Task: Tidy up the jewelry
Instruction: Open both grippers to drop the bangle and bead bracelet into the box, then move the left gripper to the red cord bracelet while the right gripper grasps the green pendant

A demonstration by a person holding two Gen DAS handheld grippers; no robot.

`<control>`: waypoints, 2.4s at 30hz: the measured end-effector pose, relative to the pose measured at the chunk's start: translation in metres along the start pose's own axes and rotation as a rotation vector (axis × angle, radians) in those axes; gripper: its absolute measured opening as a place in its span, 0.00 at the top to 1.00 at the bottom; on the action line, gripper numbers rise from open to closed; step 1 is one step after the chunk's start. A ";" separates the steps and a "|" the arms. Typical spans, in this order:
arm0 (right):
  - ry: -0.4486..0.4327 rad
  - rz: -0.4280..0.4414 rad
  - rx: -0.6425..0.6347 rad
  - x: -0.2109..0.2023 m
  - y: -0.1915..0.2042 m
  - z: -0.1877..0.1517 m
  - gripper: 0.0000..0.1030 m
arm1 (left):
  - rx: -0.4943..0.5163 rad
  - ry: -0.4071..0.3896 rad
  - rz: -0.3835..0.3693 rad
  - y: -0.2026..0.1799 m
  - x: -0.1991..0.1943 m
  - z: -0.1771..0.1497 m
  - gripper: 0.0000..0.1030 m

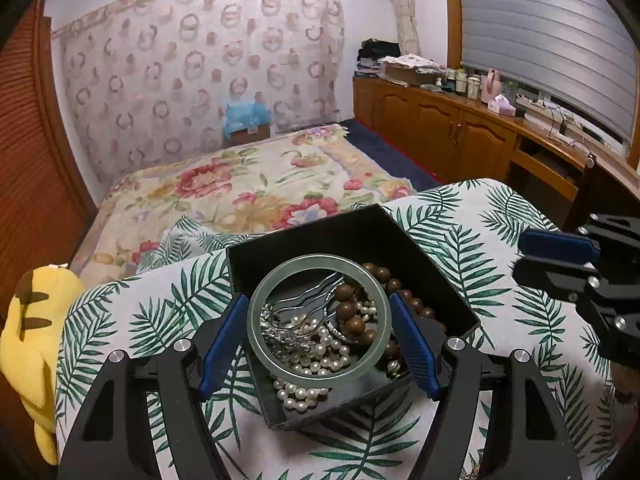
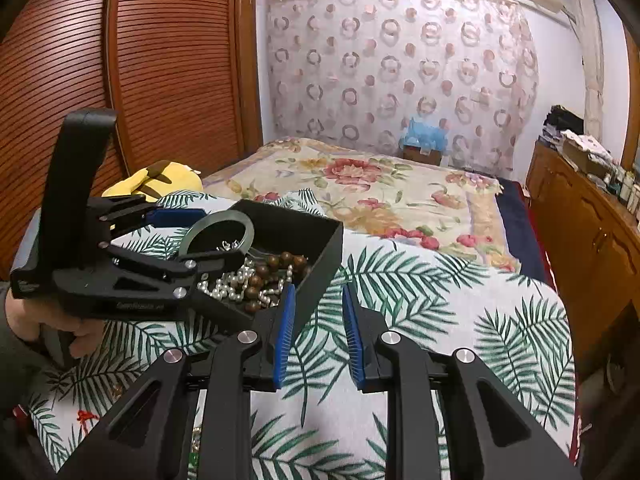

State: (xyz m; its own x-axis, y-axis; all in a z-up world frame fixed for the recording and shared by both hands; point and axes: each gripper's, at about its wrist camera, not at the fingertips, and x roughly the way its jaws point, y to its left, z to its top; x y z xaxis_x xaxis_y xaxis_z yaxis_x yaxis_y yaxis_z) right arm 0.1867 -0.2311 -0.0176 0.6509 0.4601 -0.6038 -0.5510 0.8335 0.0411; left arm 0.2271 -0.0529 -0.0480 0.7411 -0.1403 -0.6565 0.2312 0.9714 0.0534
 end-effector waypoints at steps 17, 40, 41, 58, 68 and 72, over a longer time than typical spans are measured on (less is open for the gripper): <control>0.024 0.071 0.001 -0.032 0.018 -0.044 0.74 | 0.032 -0.051 -0.017 -0.018 -0.047 -0.013 0.13; 0.222 0.161 -0.152 -0.015 0.089 -0.090 0.74 | -0.075 0.021 -0.019 0.025 -0.108 -0.115 0.08; 0.225 0.155 -0.158 -0.013 0.089 -0.089 0.74 | -0.072 0.029 -0.021 0.025 -0.109 -0.118 0.08; 0.205 0.098 -0.223 -0.028 0.096 -0.090 0.87 | -0.047 0.056 -0.090 0.001 -0.119 -0.144 0.09; 0.100 0.081 -0.175 -0.068 0.085 -0.072 0.87 | -0.005 0.082 -0.115 -0.015 -0.128 -0.155 0.34; 0.086 0.084 -0.168 -0.071 0.086 -0.071 0.87 | 0.014 0.099 -0.116 -0.020 -0.129 -0.161 0.40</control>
State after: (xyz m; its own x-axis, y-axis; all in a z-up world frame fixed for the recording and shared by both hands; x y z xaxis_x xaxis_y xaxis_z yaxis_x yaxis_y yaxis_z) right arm 0.0556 -0.2136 -0.0274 0.5557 0.4920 -0.6702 -0.6857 0.7270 -0.0349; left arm 0.0253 -0.0238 -0.0851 0.6434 -0.2312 -0.7298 0.3212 0.9469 -0.0169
